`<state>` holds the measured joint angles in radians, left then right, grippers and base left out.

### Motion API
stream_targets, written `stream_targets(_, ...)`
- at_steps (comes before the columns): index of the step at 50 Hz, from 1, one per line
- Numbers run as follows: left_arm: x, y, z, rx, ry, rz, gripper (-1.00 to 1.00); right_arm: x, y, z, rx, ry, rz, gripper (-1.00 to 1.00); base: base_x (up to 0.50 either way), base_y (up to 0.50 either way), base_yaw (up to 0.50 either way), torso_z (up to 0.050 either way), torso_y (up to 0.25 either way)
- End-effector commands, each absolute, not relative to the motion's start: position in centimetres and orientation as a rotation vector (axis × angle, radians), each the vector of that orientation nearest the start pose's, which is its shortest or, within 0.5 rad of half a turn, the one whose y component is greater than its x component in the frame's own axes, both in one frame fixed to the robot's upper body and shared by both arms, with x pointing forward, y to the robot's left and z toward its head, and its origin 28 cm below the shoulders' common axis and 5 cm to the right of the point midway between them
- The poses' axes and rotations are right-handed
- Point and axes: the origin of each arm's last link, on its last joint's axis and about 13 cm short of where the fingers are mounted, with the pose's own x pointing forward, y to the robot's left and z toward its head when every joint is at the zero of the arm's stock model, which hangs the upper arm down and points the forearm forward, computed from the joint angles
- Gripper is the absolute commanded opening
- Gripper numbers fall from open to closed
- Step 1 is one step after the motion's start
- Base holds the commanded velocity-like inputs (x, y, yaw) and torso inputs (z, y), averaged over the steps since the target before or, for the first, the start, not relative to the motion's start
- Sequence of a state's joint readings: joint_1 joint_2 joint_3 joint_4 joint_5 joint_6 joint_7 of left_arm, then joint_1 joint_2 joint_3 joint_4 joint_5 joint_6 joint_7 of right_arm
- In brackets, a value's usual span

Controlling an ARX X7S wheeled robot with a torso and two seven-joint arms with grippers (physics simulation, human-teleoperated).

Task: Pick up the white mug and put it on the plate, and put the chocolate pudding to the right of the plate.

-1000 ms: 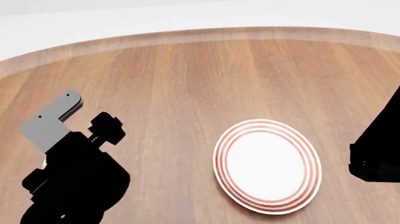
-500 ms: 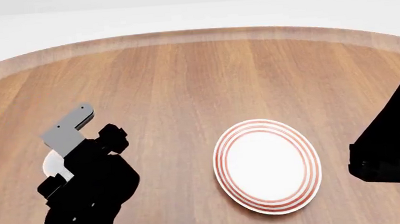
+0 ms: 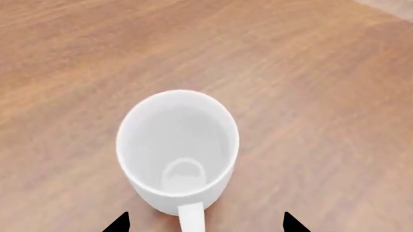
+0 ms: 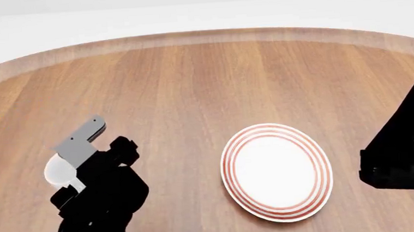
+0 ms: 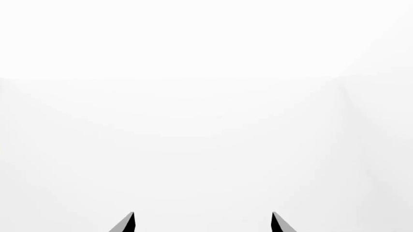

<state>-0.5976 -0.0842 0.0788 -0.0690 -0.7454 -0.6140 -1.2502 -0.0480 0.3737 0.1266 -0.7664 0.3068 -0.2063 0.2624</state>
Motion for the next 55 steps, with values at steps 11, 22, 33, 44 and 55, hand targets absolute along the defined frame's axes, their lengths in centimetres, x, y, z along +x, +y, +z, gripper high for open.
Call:
stream_targets(11,32.3,18.1,11.0,-0.369,0.423,0.795,1.0,16.3,-15.1,18.7,0.002,-0.928,-0.09,1.0,0.0,0.0,0.0,0.0,0.0)
stream_targets(22,32.3,18.4,9.8,-0.363,0.456,0.809,1.0,16.4,-15.1,18.6,0.001,-0.921,-0.086,1.0,0.0,0.0,0.0,0.0,0.0)
stream_targets(33,32.7,18.6,9.1,-0.356,0.464,0.813,1.0,16.4,-15.1,18.6,0.0,-0.919,-0.085,1.0,0.0,0.0,0.0,0.0,0.0)
stream_targets(44,33.1,18.7,8.3,-0.342,0.478,0.806,1.0,16.5,-15.0,18.6,0.001,-0.914,-0.082,1.0,0.0,0.0,0.0,0.0,0.0)
stream_targets(55,33.3,18.9,7.2,-0.33,0.501,0.815,1.0,16.5,-15.0,18.5,0.0,-0.911,-0.08,1.0,0.0,0.0,0.0,0.0,0.0)
